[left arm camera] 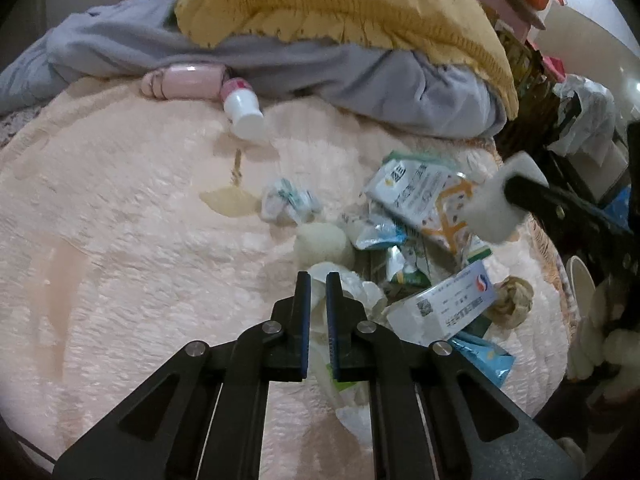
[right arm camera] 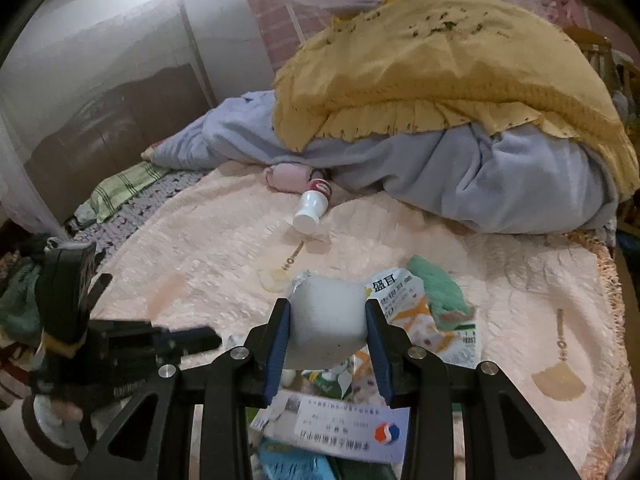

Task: Collect trash
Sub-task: 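Grasp the white sponge with the right tool while the left tool grasps the plush toy, then carry sponge and plush toy to the cream bucket and release both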

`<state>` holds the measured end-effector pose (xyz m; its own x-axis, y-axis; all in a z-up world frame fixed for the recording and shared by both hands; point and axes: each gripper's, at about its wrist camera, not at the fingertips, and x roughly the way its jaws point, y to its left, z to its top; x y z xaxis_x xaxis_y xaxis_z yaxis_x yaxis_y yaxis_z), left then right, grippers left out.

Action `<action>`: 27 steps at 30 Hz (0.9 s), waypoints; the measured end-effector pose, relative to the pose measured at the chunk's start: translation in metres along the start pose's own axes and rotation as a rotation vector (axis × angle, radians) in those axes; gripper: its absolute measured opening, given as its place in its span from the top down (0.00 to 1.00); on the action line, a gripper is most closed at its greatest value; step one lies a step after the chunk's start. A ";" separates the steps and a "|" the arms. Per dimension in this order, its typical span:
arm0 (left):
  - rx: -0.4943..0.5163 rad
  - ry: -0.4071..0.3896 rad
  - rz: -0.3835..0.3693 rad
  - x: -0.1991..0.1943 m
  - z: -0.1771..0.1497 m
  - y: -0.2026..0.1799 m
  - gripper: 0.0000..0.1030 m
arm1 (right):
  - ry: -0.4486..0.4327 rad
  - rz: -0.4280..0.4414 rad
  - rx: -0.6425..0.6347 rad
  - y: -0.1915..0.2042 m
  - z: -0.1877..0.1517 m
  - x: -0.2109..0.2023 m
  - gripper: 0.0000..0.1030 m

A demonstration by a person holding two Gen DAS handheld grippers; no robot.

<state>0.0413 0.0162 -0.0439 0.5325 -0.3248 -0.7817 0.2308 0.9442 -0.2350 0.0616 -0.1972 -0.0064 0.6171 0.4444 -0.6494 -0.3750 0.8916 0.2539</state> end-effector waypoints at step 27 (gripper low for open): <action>-0.017 -0.006 -0.017 -0.001 0.013 -0.025 0.74 | -0.020 -0.016 0.040 -0.016 -0.056 -0.082 0.65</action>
<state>0.0454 -0.0075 -0.0298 0.5331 -0.3413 -0.7741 0.2261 0.9392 -0.2584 -0.0221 -0.2531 0.0027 0.6366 0.4315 -0.6391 -0.3371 0.9011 0.2727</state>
